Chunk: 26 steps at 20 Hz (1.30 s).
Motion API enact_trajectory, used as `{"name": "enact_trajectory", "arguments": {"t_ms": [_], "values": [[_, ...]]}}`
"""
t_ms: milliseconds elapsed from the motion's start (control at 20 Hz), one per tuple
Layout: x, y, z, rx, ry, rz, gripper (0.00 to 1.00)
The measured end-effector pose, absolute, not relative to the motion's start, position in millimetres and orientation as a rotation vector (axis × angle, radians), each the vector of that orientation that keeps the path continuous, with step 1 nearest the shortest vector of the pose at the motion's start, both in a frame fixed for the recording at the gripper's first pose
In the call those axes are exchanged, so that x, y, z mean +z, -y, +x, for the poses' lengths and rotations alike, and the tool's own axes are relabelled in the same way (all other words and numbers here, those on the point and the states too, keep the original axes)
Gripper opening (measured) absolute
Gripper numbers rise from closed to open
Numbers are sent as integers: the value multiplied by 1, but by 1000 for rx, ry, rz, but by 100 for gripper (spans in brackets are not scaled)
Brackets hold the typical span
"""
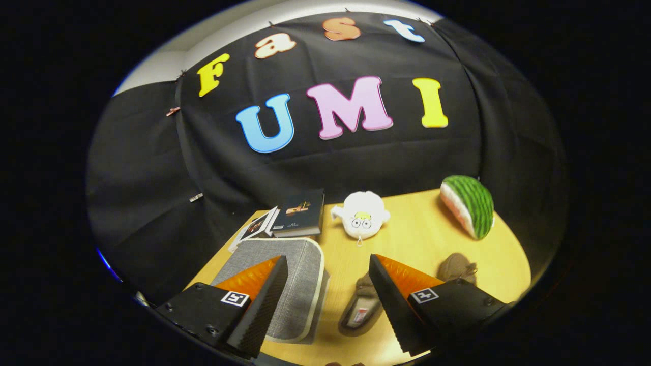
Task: Open the storage box then place both shoes into the box .Put the left shoe in first, then the right shoe, with the right side of both shoes facing outward in a uniform manner.
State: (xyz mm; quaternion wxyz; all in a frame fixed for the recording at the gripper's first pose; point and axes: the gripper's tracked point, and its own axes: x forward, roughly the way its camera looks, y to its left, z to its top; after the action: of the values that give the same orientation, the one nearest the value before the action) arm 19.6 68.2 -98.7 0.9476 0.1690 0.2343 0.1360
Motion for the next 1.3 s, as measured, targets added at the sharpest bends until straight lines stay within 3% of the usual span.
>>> {"name": "enact_trajectory", "arguments": {"t_ms": [450,1000,1150,1200,1300], "values": [[-165,-126,-6,540,-820,732,98],[-207,-161,-23,709,-1050,1090,98],[-211,-171,-29,738,-1093,1173,92],[-211,-171,-28,744,-1103,1183,78],[-208,-169,-28,753,-1117,1214,77]]}}
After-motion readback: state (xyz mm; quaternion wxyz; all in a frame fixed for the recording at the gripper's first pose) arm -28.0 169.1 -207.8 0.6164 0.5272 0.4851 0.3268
